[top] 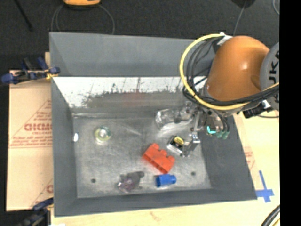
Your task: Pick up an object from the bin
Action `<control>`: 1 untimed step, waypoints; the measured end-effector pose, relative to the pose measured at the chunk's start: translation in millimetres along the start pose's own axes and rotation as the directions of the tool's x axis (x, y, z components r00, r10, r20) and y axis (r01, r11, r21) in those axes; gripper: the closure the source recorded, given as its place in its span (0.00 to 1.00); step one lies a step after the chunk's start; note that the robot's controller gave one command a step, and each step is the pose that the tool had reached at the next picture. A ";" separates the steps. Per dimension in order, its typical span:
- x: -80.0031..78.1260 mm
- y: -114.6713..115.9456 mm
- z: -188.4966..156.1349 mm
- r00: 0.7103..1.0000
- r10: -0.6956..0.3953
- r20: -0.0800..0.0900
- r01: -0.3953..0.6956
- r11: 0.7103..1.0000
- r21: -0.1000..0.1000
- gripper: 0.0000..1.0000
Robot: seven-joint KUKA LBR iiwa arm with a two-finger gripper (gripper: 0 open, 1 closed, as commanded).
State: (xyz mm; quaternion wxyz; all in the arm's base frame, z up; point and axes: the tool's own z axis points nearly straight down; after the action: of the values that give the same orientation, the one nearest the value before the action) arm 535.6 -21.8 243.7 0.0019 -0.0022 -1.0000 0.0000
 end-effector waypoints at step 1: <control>-10.7 -6.3 135.5 0.990 -0.141 0.000 0.141 0.990 0.001 0.00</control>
Offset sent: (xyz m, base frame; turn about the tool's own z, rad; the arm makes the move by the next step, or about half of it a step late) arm 0.0112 -0.0053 -0.1314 -0.1421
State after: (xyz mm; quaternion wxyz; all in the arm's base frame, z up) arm 545.8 -28.2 108.2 0.0020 0.0683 -0.9977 0.0002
